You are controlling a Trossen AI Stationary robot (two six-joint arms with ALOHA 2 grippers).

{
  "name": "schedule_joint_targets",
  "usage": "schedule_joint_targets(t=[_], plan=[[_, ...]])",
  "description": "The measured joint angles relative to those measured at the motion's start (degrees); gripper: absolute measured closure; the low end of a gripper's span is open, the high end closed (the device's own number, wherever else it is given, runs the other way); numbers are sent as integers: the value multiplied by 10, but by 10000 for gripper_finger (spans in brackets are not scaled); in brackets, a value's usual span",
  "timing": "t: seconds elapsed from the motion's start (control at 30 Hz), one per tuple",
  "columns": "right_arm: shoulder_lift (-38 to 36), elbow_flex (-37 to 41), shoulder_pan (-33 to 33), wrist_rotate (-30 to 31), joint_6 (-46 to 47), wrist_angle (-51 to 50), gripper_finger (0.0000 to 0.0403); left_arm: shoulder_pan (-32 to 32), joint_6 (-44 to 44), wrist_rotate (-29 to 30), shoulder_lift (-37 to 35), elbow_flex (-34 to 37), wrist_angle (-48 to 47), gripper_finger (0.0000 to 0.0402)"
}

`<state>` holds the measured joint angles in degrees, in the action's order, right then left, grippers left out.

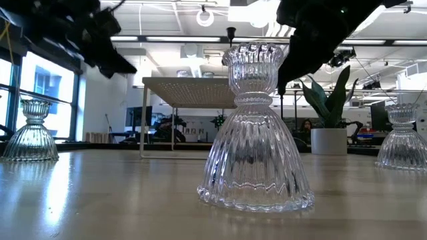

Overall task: Pick & Place candle stick holders
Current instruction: Put the bottom black candle holder on the shelf aligned with the other black candle holder

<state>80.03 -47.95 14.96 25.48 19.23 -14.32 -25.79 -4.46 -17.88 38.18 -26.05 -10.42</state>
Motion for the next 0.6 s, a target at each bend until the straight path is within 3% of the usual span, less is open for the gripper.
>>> schedule_joint_targets(t=[0.33, 0.6], plan=[[0, 0, 0, 5, -34, 14, 402, 240, 93, 198, -32, -83, -150, 383], [0, 0, 0, 5, -43, 22, 401, 438, 205, 311, -32, -89, -230, 383]])
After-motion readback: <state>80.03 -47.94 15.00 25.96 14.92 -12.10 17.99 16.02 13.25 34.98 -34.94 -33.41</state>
